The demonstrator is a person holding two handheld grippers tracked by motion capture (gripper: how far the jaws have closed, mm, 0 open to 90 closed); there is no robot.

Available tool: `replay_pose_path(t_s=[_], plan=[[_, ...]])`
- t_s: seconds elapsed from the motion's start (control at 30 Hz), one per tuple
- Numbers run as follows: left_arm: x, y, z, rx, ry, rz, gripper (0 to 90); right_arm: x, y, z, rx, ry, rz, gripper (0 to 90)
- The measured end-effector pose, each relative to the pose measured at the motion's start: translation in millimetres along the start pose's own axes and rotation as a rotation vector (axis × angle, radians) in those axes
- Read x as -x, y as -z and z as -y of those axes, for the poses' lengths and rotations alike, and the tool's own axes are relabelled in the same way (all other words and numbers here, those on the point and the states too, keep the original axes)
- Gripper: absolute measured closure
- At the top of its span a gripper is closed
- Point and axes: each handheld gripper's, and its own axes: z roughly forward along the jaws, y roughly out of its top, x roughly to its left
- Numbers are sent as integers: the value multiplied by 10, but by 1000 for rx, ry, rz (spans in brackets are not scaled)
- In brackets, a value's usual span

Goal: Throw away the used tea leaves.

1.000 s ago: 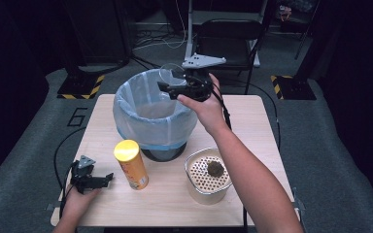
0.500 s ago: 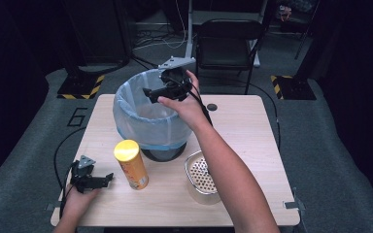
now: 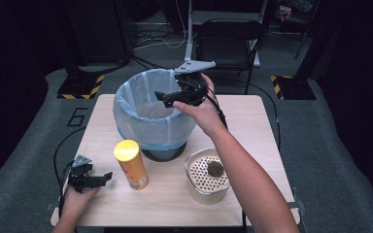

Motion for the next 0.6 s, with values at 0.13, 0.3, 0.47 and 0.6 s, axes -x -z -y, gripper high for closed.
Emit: replay_pose_path(t_s=[0.13, 0.3, 0.47, 0.6], plan=[[27, 94, -55, 35, 10, 25, 33, 17, 251, 86, -19, 15, 19, 162], [57, 196, -100, 75, 27, 58, 28, 6, 474, 197, 8, 29, 29, 181], [139, 322, -144, 88, 36, 79, 52, 14, 727, 437, -23, 57, 73, 181], [178, 434, -206, 115, 13, 127, 62, 54, 869, 647, -49, 52, 96, 181]])
